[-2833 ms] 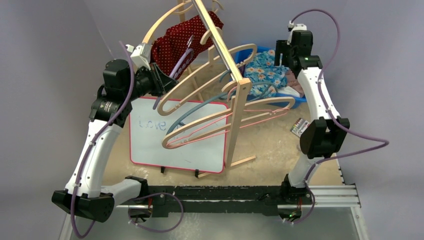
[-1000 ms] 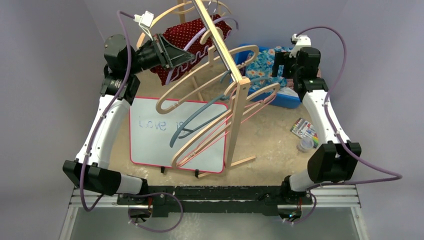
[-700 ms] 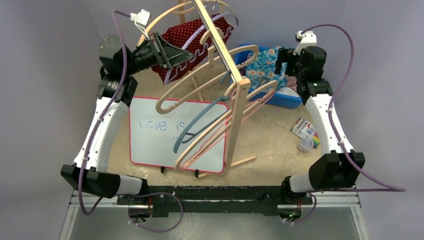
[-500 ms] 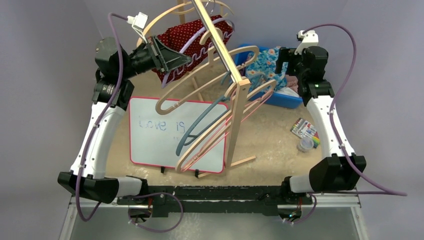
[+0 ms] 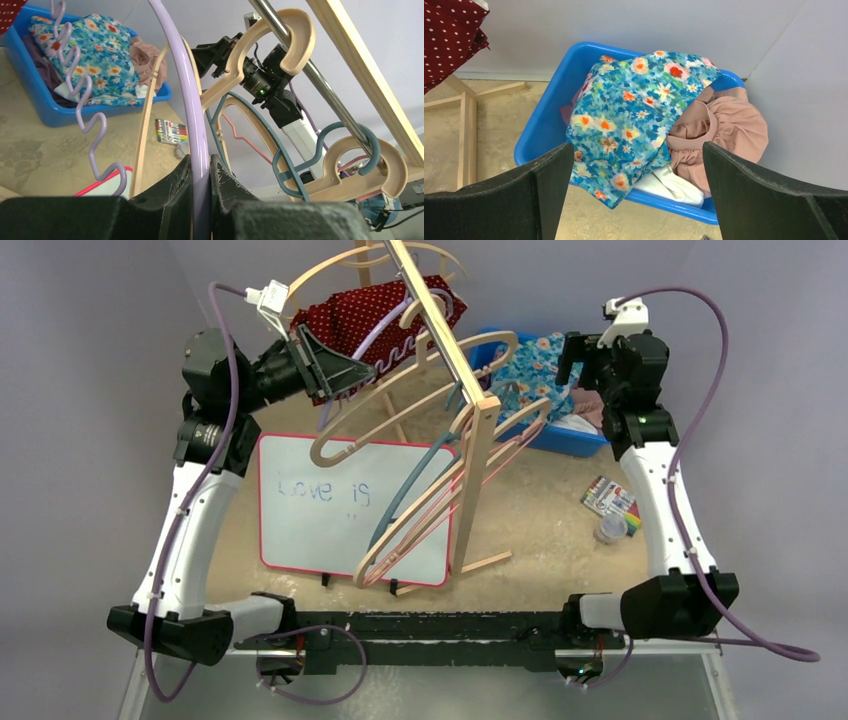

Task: Remove the skirt from the hanger
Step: Place the hanger at the clothesline.

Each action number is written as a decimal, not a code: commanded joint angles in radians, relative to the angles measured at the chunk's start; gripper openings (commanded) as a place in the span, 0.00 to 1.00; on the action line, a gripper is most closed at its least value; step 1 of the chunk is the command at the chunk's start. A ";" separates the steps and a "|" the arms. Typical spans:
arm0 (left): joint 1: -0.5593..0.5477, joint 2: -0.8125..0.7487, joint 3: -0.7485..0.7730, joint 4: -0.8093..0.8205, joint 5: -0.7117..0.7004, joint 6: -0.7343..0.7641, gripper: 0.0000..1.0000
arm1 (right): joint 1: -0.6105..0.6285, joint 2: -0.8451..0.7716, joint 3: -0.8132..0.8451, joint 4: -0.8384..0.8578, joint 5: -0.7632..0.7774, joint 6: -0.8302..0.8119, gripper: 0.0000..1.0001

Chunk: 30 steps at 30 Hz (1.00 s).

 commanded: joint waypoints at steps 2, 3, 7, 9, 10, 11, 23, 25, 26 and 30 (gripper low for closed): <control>0.009 -0.070 -0.011 0.010 -0.067 0.074 0.00 | -0.005 -0.079 0.038 0.050 -0.019 0.013 0.99; 0.009 -0.073 -0.011 -0.006 -0.071 0.085 0.00 | -0.005 -0.098 0.040 0.061 -0.023 0.020 0.99; 0.009 -0.073 -0.007 -0.064 -0.077 0.134 0.00 | -0.005 -0.191 0.035 0.128 -0.048 0.032 0.99; 0.009 -0.072 -0.006 -0.085 -0.075 0.155 0.00 | -0.005 -0.235 0.022 0.157 -0.063 0.042 0.99; 0.009 -0.071 -0.006 -0.095 -0.071 0.165 0.00 | -0.005 -0.252 0.018 0.167 -0.072 0.060 0.99; 0.009 -0.071 -0.008 -0.106 -0.067 0.179 0.00 | -0.005 -0.268 0.014 0.173 -0.080 0.074 0.99; 0.009 -0.075 -0.009 -0.274 -0.125 0.347 0.00 | -0.005 -0.364 0.038 0.195 -0.130 0.095 0.99; 0.009 -0.067 0.012 -0.330 -0.168 0.387 0.01 | -0.005 -0.387 0.039 0.195 -0.142 0.095 0.99; 0.009 -0.065 0.019 -0.350 -0.194 0.401 0.03 | -0.005 -0.400 0.036 0.197 -0.148 0.096 0.99; 0.009 -0.068 0.036 -0.389 -0.294 0.436 0.14 | -0.004 -0.456 0.000 0.229 -0.193 0.116 0.99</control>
